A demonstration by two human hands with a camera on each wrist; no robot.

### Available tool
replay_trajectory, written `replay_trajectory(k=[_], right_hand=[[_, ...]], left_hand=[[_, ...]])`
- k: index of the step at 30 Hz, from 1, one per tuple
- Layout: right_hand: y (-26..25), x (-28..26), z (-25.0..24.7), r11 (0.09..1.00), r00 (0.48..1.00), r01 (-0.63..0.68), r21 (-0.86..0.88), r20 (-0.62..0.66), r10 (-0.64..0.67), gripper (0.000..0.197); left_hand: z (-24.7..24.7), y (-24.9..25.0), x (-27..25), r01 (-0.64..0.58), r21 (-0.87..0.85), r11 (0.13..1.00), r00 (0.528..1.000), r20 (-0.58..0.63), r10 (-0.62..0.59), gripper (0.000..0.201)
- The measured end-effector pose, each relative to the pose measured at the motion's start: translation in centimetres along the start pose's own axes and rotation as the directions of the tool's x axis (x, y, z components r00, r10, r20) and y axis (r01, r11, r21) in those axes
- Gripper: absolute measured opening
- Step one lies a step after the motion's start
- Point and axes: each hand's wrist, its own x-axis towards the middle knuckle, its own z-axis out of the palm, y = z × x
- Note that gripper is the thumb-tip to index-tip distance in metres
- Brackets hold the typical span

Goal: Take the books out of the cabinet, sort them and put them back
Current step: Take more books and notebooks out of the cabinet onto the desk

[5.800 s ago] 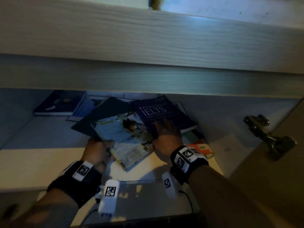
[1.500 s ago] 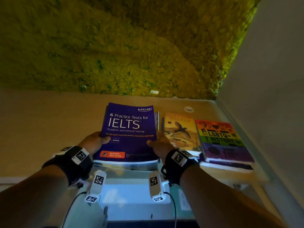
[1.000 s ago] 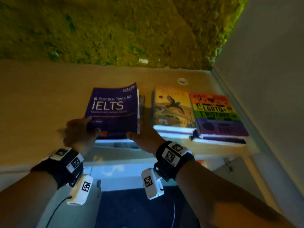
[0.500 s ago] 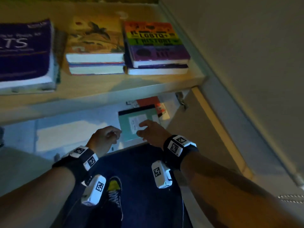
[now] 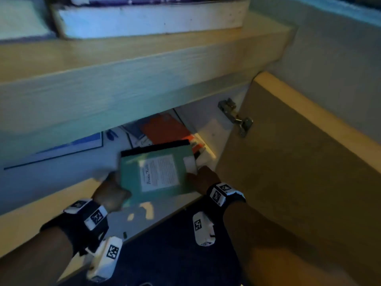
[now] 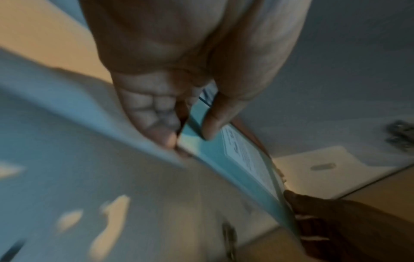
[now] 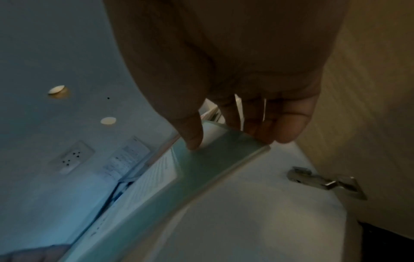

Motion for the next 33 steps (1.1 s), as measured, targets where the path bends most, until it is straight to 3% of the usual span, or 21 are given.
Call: replay_trajectory(k=[3,4,6,7,9,11,12,14,15,16,18,20,22,25,27,29,31,33], right_hand=[[-1.3,1.9,-0.9,0.938,0.995,0.059,0.340,0.060,-0.085,0.038],[-1.8,2.5,-1.0,0.878,0.993,0.089,0.469,0.031,-0.117,0.032],[-2.6,3.3,-1.3,0.830,0.988,0.145,0.538,-0.041,-0.146,0.030],[-2.8,3.3,-1.5,0.863,0.986,0.153,0.481,-0.022,-0.162,0.034],[-2.9,3.2,-1.7,0.957,0.971,0.159,0.242,0.139,-0.196,0.048],[-3.9,3.3,-2.5,0.967,0.948,0.253,0.008,0.197,-0.250,0.050],[-4.8,3.9,-3.1,0.940,0.939,0.333,-0.075,0.123,-0.322,0.044],[-7.1,5.4,-4.3,0.869,0.877,0.453,-0.196,-0.079,-0.475,0.036],[-8.2,6.1,-4.4,0.836,0.849,0.467,-0.288,-0.120,-0.515,0.040],[-9.0,6.9,-4.1,0.798,0.853,0.433,-0.419,-0.097,-0.513,0.051],[-9.2,8.5,-3.1,0.731,0.917,0.314,-0.606,-0.005,-0.398,0.069],[-8.3,10.2,-2.4,0.742,0.946,0.231,-0.630,-0.033,-0.322,0.079],[-8.0,11.3,-2.4,0.782,0.936,0.241,-0.575,-0.076,-0.345,0.087],[-8.1,12.0,-2.9,0.864,0.934,0.314,-0.394,-0.035,-0.355,0.089],[-8.2,12.2,-2.8,0.915,0.935,0.349,-0.204,0.005,-0.355,0.084],[-8.2,12.7,-2.5,0.932,0.932,0.360,-0.044,-0.009,-0.361,0.082],[-8.6,13.0,-2.7,0.919,0.919,0.390,0.060,-0.078,-0.385,0.070],[-9.4,13.0,-3.3,0.888,0.895,0.443,0.123,-0.114,-0.431,0.052]], left_hand=[[-3.4,2.8,2.4,-0.136,0.084,0.987,0.958,-0.243,0.153,0.048],[-4.5,3.9,3.6,-0.197,0.075,0.977,0.935,-0.284,0.211,0.044],[-5.7,6.0,5.8,-0.341,-0.039,0.939,0.907,-0.276,0.318,0.041],[-5.7,6.7,6.6,-0.382,-0.134,0.914,0.903,-0.265,0.339,0.039],[-5.1,6.9,8.6,-0.400,-0.214,0.891,0.875,-0.379,0.302,0.032],[-4.2,5.4,10.6,-0.288,-0.140,0.947,0.834,-0.523,0.176,0.059],[-3.7,4.5,11.1,-0.213,-0.104,0.971,0.821,-0.559,0.120,0.069],[-2.7,2.9,12.1,-0.145,-0.173,0.974,0.860,-0.508,0.038,0.069],[-2.2,2.3,12.4,-0.148,-0.243,0.959,0.890,-0.455,0.022,0.066],[-1.8,2.0,12.2,-0.139,-0.308,0.941,0.921,-0.389,0.009,0.062],[-1.1,1.5,12.6,-0.137,-0.383,0.914,0.956,-0.292,0.021,0.061],[-0.5,2.5,12.3,-0.194,-0.479,0.856,0.965,-0.250,0.078,0.064],[0.1,3.9,10.9,-0.280,-0.568,0.774,0.948,-0.291,0.129,0.053],[1.2,6.2,9.7,-0.359,-0.689,0.630,0.931,-0.311,0.190,0.048],[1.6,6.5,10.5,-0.361,-0.593,0.720,0.917,-0.365,0.159,0.055],[1.6,6.4,11.4,-0.251,-0.421,0.872,0.922,-0.378,0.083,0.095],[1.4,6.4,12.0,-0.199,-0.409,0.891,0.938,-0.344,0.051,0.104],[1.2,6.4,12.7,-0.202,-0.560,0.804,0.947,-0.320,0.015,0.083]])
